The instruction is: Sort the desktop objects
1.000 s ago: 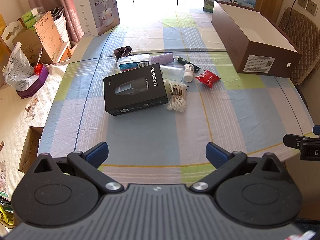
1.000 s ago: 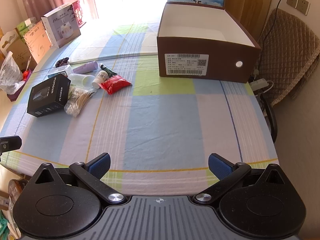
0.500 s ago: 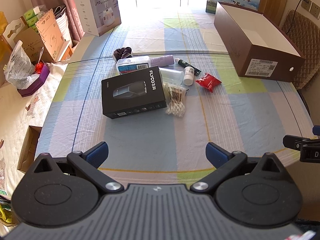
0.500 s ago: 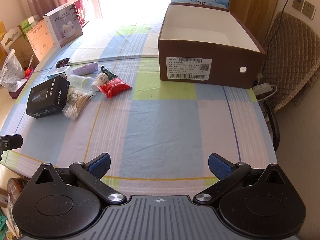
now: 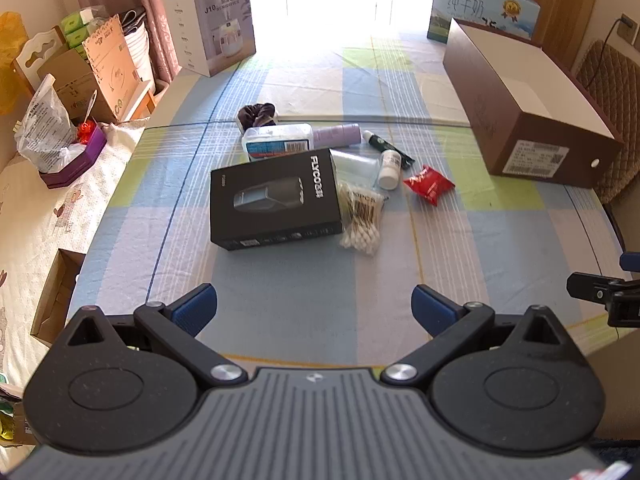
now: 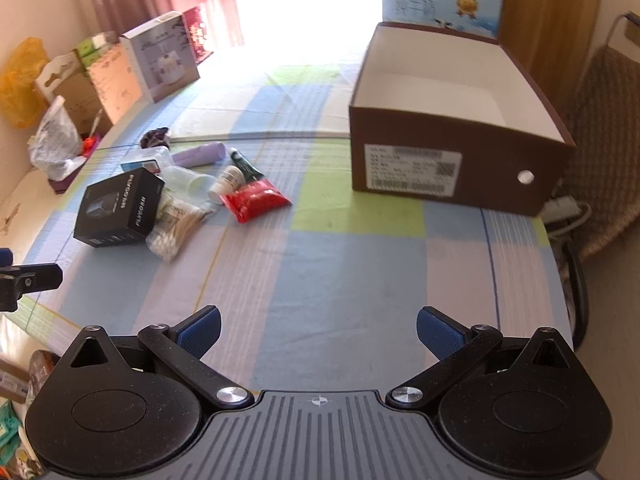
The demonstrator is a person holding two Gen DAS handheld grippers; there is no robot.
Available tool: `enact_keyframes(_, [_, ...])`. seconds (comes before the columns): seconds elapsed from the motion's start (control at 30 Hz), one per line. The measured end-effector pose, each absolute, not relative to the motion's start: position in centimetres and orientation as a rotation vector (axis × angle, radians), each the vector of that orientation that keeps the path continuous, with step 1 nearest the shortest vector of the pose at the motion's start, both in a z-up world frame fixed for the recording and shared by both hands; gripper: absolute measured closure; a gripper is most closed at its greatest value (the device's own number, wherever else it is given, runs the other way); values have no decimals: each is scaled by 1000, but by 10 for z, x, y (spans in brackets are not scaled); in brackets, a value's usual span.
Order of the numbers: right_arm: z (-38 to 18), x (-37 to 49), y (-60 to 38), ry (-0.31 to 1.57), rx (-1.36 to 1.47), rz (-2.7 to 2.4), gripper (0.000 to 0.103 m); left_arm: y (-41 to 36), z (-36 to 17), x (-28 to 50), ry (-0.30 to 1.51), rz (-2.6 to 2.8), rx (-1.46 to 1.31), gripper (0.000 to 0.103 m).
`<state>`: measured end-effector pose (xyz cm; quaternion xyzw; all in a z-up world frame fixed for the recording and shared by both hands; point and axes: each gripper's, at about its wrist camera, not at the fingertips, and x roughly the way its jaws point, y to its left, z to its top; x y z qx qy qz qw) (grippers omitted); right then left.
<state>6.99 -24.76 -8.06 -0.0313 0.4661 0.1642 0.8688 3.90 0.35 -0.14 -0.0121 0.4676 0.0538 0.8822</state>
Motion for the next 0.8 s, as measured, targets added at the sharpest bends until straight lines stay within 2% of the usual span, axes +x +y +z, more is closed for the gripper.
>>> enact_keyframes(0.23, [-81,94,-253,955,-85,426,2,1,0,50,926,143,-14,1])
enact_keyframes(0.8, [-107,143,-272,1004,-123,527,2,-18,-19,73,953,236,23,1])
